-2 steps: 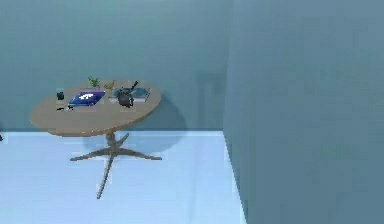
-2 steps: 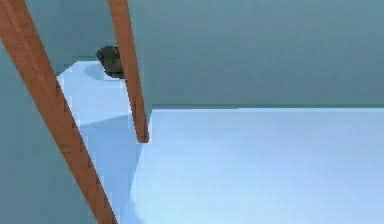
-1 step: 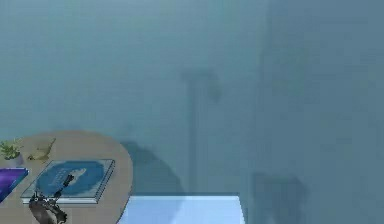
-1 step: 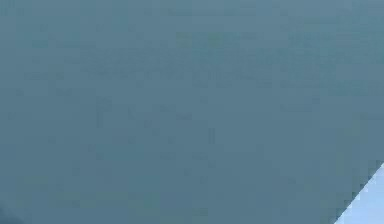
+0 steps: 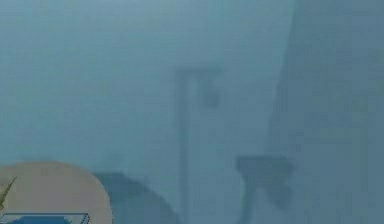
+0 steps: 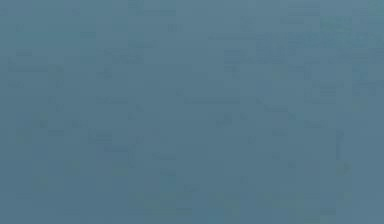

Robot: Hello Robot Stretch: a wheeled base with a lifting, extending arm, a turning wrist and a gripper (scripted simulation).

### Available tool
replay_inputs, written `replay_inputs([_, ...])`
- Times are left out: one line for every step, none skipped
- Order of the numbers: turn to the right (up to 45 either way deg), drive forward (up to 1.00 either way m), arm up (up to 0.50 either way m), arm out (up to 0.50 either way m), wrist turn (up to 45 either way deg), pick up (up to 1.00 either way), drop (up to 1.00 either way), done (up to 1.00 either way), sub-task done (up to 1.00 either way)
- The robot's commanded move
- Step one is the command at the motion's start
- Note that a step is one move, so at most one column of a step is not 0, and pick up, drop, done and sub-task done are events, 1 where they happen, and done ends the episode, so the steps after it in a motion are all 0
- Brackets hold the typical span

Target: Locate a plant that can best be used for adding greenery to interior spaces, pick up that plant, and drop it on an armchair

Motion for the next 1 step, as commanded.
replay_inputs([-45.0, 0.00, 0.00, 0.00, 0.0, 0.00, 0.00, 0.00, 0.00])
